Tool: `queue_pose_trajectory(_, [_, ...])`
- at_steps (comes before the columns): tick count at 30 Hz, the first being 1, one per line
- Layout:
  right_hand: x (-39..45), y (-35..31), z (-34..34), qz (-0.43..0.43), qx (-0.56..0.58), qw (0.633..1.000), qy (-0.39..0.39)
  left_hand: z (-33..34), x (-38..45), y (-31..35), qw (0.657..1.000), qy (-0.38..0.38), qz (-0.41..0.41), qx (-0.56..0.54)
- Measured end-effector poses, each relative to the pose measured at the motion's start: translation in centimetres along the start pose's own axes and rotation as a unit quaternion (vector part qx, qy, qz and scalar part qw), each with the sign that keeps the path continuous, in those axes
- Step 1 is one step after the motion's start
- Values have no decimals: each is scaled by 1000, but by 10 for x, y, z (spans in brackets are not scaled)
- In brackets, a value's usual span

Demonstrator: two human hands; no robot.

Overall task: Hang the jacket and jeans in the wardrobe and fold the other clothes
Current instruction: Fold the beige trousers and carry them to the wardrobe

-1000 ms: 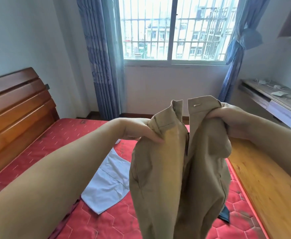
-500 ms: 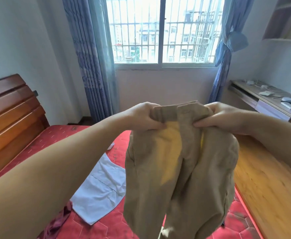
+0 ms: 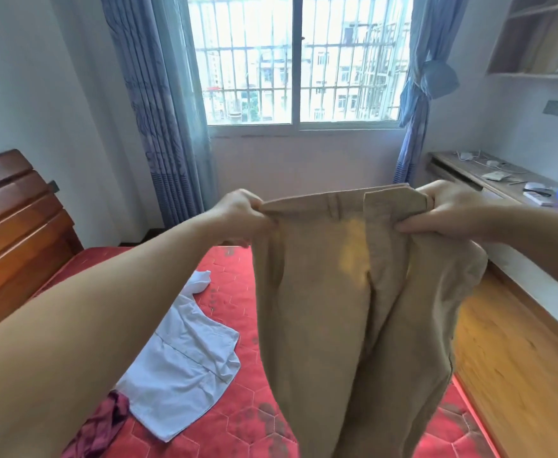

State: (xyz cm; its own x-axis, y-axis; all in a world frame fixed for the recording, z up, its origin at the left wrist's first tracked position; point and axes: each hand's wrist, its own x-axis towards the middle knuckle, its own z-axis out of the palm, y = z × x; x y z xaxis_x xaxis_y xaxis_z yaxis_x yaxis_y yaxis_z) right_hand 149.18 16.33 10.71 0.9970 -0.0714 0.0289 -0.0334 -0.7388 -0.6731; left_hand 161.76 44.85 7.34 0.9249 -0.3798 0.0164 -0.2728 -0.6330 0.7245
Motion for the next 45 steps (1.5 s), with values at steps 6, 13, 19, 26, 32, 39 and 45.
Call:
queue_pose_trajectory(6, [-2,-8,23,29,-10,993,-112,-12,4,79,937,133,34,-321])
queue_pose_trajectory(13, [16,-19,28,-107,20,986,129,-8,-9,109,965,112,227,-62])
queue_pose_trajectory(19, [18,-16,42,-78,37,992,88,15,-8,59,969,-36,239,56])
queue_pose_trajectory(26, [9,-20,71,-89,167,979,70,31,-15,49,981,21,192,13])
queue_pose_trajectory(32, [-7,12,67,-54,153,977,-136,-3,-14,47,978,114,137,-106])
queue_pose_trajectory(39, [-18,57,96,39,-402,856,-323,-25,-29,49,959,95,215,-156])
queue_pose_trajectory(45, [-19,78,111,-64,-319,913,-245,-32,-32,42,965,41,221,-132])
